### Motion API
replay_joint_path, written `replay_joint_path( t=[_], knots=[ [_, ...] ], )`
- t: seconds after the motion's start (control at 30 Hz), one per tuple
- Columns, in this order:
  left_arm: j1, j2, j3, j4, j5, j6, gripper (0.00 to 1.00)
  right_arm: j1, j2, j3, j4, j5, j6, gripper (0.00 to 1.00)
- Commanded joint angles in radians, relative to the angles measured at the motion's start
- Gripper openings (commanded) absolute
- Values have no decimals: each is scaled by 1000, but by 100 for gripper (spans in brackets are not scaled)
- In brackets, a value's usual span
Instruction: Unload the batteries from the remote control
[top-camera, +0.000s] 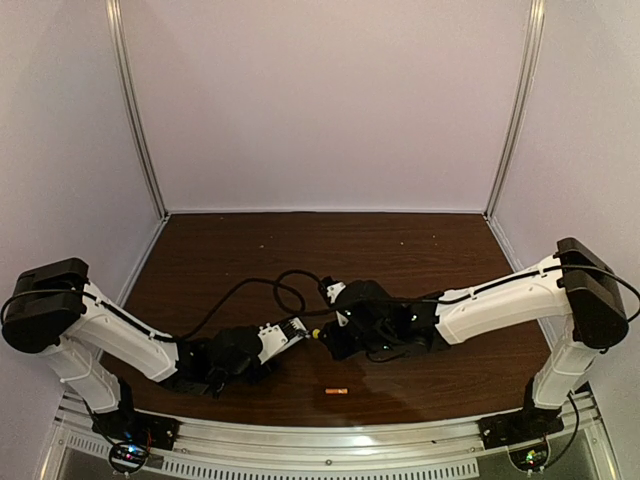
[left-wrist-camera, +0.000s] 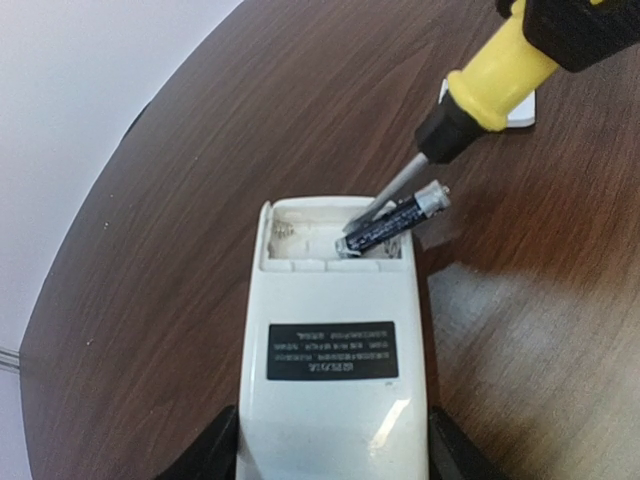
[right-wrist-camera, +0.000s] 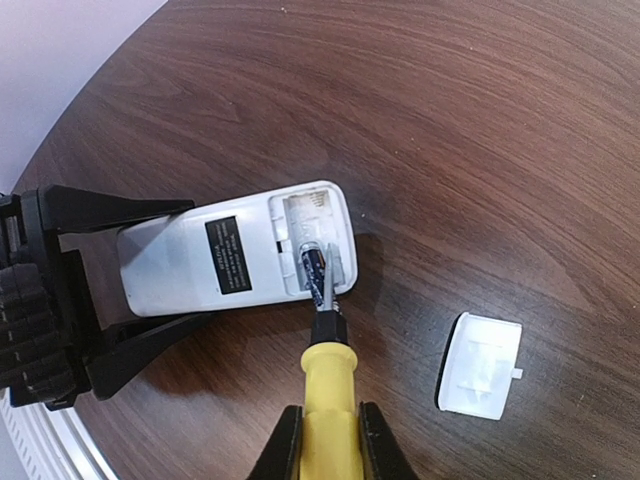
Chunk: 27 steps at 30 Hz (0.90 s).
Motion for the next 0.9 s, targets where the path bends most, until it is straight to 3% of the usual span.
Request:
replay_joint_path(
  t=[0.0,0.3,0.87],
  knots=[
    [-1,-10,10,70,3,10,0,0,18,19,-48,25,-21,0],
    [-2,-18,6,71,2,10,0,-2,-3,-24,-5,-158,-61,0],
    [-1,-13,8,68,-12,6,0,-2,-51,-71,-3,-124,-43,0]
  ],
)
